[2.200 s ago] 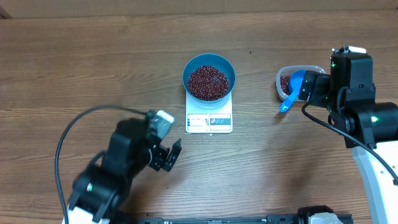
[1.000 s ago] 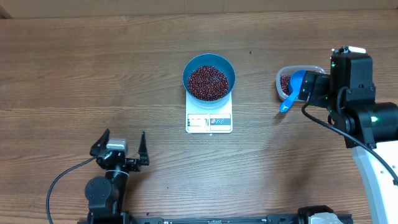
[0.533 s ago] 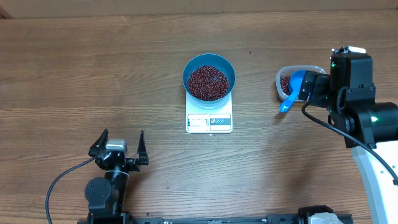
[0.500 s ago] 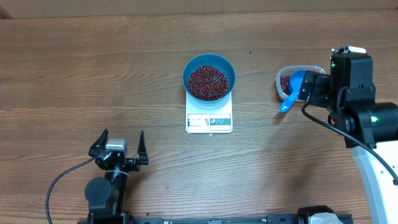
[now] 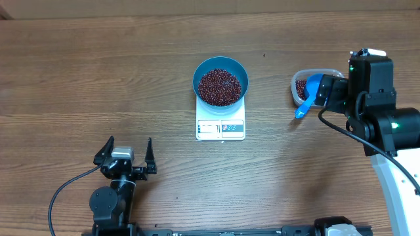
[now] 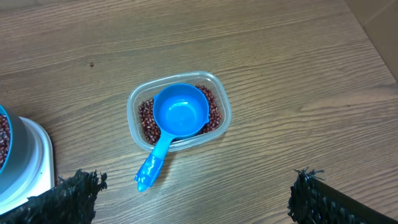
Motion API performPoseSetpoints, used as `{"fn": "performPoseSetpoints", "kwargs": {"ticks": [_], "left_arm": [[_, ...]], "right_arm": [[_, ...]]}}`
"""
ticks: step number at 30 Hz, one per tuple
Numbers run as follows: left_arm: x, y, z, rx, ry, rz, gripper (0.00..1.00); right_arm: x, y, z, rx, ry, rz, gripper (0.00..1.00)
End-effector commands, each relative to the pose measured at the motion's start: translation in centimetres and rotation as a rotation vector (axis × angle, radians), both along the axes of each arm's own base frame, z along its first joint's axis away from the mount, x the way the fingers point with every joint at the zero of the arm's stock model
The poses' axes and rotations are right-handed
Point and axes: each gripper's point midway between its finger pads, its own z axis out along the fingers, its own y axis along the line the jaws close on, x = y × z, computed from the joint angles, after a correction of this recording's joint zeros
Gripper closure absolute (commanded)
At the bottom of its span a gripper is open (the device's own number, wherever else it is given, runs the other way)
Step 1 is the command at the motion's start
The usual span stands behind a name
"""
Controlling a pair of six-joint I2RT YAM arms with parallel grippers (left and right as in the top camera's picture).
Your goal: Scoop item into bowl and weigh 150g on scale
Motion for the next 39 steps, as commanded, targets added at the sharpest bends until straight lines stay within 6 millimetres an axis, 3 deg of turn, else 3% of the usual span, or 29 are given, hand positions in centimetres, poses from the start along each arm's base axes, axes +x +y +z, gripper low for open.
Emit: {"fn": "performPoseSetpoints", "kwargs": {"ticks": [1,24,27,35,39], "left_arm": [[0.0,0.4,0.0,0.019,-0.004,0.022,0.0],[0.0,0.4,0.0,0.019,-0.004,0.022,0.0],[0.0,0.4,0.0,0.019,-0.004,0.022,0.0],[0.0,0.4,0.0,0.019,-0.004,0.022,0.0],[0.0,0.4,0.0,0.019,-0.004,0.022,0.0]], "right_arm": [[0.3,-0.1,1.0,0.0,-0.026,0.004,0.0],[0.3,-0.1,0.9,0.0,-0.025,0.004,0.0],[0.0,1.0,1.2,0.055,-0.045,0.044,0.0],[4.1,5.3,4.9,0.222,-0.416,0.237,0.0],[5.1,5.7,3.7,0.227,-0.549,0.262,0.0]]}}
